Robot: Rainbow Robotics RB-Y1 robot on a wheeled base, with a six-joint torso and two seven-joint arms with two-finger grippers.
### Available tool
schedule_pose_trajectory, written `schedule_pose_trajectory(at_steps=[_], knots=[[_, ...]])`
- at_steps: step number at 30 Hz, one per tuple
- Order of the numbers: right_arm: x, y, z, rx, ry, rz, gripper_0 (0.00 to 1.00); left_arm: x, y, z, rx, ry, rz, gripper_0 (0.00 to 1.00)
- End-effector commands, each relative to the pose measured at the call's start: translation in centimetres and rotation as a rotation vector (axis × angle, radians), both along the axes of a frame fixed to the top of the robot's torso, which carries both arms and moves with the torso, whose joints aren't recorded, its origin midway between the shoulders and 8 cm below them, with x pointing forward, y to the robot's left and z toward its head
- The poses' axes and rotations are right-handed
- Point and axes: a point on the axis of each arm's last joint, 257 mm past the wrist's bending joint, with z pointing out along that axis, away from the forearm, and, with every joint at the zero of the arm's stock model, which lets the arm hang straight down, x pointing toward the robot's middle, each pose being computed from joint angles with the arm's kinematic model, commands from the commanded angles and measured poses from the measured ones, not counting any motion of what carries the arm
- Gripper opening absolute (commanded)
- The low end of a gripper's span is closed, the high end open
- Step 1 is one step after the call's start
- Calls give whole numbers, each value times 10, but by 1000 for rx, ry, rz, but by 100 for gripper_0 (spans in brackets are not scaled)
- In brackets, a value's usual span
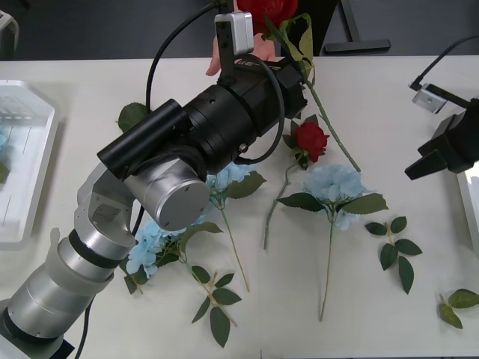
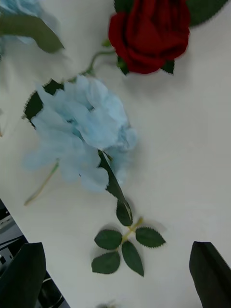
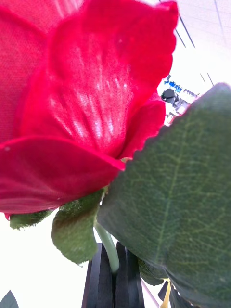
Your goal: Place the red flowers into the right box and the blue flowers into the left box. If a person shows an open palm, hand one flower to the person first, then continue sorting.
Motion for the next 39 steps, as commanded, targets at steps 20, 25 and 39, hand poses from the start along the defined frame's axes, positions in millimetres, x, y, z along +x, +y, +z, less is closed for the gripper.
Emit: schedule_pose_trajectory(at_steps=[20, 25, 39], knots=[[-102, 51, -103, -73, 82, -587, 94, -15, -19, 30, -77, -2, -60, 0], [-100, 88, -123, -19, 70, -650, 98, -15, -19, 30, -77, -2, -60, 0], [-84, 151, -141, 95, 57, -735, 99, -15, -19, 30, -77, -2, -60, 0]])
